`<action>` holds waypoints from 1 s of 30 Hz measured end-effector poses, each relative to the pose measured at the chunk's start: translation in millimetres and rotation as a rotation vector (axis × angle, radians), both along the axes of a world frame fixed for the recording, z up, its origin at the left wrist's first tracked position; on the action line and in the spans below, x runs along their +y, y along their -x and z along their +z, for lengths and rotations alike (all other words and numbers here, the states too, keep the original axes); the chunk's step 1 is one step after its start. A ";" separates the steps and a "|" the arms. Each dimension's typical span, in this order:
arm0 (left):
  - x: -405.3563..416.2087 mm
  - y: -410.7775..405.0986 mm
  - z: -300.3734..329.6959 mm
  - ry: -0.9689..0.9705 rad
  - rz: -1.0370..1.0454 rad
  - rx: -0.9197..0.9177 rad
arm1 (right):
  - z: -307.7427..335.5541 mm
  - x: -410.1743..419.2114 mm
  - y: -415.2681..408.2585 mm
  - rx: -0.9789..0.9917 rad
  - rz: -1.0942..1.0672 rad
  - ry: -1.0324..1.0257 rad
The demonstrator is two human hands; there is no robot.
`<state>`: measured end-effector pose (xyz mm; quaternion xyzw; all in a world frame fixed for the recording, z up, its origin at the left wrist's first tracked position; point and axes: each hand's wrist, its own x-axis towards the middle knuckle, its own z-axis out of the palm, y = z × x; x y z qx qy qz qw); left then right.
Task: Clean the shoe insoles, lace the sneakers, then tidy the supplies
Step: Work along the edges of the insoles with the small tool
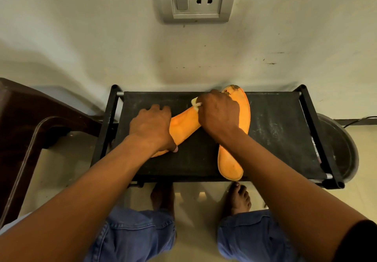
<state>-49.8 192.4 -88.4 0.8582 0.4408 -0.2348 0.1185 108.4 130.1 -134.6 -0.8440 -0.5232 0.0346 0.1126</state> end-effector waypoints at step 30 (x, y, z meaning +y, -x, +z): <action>-5.2 -0.9 4.3 -0.041 -0.021 -0.037 | 8.4 -19.1 30.8 0.046 0.212 0.067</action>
